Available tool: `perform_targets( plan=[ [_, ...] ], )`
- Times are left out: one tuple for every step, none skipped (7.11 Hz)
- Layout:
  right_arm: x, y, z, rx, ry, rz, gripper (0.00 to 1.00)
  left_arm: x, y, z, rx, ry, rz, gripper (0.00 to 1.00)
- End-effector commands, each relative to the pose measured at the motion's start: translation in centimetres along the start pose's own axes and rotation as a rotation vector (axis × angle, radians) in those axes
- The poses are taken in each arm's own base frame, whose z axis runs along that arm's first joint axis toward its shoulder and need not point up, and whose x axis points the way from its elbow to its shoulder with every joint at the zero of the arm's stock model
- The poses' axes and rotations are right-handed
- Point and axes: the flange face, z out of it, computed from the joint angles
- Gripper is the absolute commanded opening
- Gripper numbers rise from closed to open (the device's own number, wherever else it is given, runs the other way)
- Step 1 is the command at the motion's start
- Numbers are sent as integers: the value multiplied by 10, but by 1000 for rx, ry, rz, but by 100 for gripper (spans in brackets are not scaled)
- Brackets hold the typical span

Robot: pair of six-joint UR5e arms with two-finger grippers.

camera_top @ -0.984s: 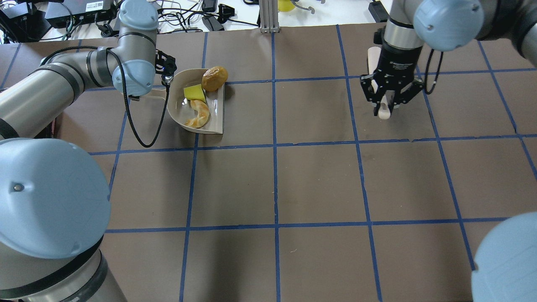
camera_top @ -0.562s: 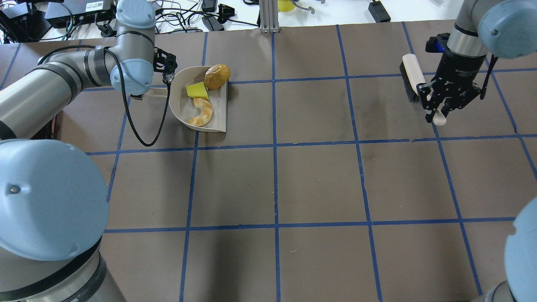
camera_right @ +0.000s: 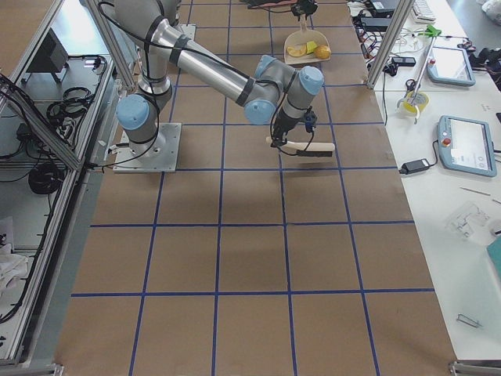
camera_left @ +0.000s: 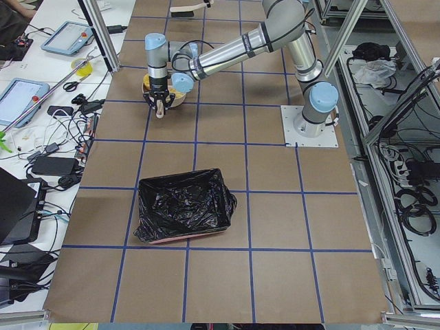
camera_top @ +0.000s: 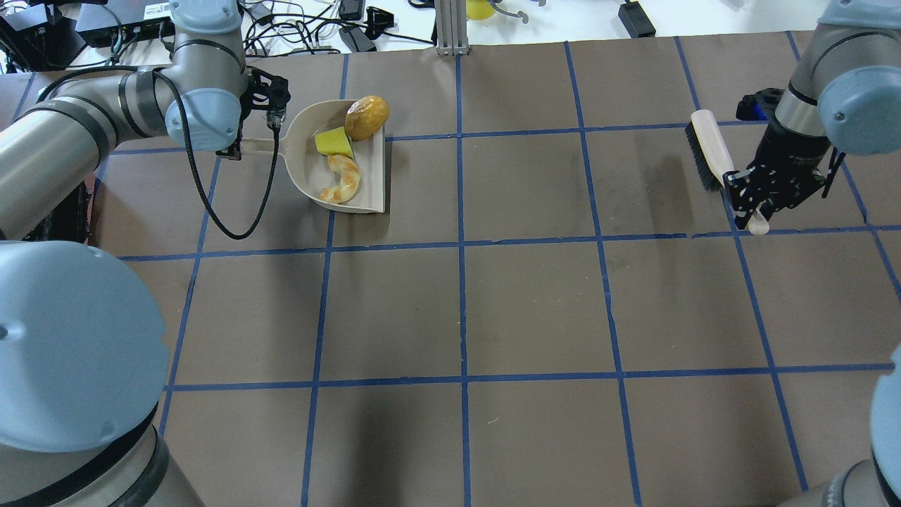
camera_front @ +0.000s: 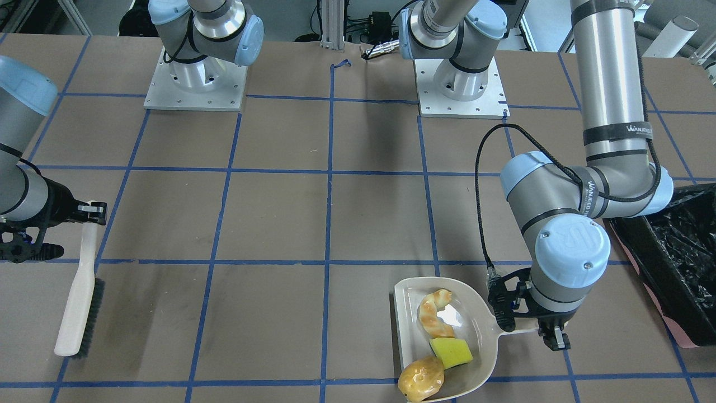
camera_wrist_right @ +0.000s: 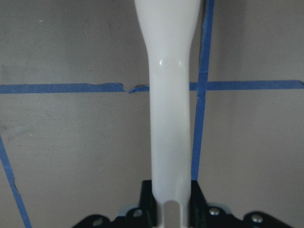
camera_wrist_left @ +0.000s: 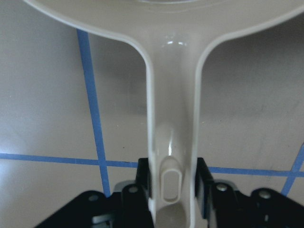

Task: Sweep and dump trash into bin
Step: 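Carry the brush back to its start spot with the right gripper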

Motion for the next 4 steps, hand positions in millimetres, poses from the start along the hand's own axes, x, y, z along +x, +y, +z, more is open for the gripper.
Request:
perform_targets(
  plan=[
    [13,7,12,-10,-15,-34,0,2,29,-14,26,6,0,0],
    [32,11,14,-9,-33,-12,0,3,58,-20,26,10,12,0],
    [42,12,15,-6,-40,-6,0,5,77,-27,24,11,13,0],
    [42,11,15,-6,-45,9,0,10,100,-35,43,19,19,0]
  ],
)
